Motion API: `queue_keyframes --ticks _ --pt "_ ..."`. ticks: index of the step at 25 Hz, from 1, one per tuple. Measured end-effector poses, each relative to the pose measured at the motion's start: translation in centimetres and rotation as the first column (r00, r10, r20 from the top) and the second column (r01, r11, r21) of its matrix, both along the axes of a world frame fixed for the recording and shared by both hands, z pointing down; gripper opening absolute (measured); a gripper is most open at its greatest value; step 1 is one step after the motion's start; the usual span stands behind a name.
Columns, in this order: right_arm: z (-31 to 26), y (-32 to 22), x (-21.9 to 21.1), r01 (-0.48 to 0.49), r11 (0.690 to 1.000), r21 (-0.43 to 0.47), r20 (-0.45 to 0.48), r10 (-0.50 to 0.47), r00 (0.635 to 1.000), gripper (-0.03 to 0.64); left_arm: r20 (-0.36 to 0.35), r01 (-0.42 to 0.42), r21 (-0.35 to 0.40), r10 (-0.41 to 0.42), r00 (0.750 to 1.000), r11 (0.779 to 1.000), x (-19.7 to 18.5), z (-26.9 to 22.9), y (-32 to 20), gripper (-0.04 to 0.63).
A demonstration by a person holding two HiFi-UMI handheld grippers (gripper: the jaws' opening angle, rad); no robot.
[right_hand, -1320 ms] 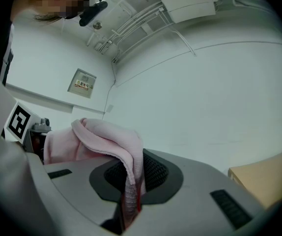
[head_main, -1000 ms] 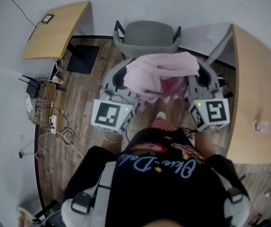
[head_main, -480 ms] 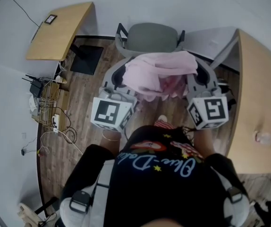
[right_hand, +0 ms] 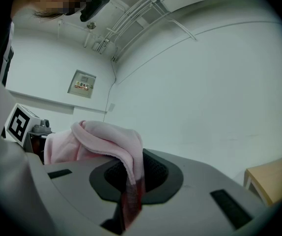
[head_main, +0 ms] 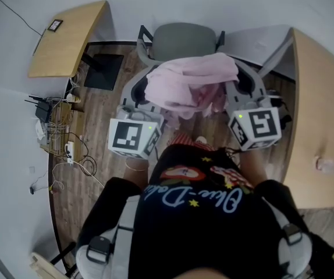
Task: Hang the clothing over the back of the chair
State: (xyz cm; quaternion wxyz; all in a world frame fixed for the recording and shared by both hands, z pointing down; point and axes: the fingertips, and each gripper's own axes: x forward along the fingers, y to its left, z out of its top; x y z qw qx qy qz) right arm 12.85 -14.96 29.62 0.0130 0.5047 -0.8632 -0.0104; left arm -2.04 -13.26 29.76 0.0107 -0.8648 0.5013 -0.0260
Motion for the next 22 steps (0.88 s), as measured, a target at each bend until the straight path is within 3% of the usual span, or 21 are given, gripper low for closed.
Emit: queue_keyframes --ticks 22 --pt "2.2 -10.6 -3.1 -0.13 0.989 -0.076 -0.021 0.129 0.991 0.023 0.0 -0.124 -0.039 0.124 0.992 0.991 -3.3 1.8 -12.8 0.043"
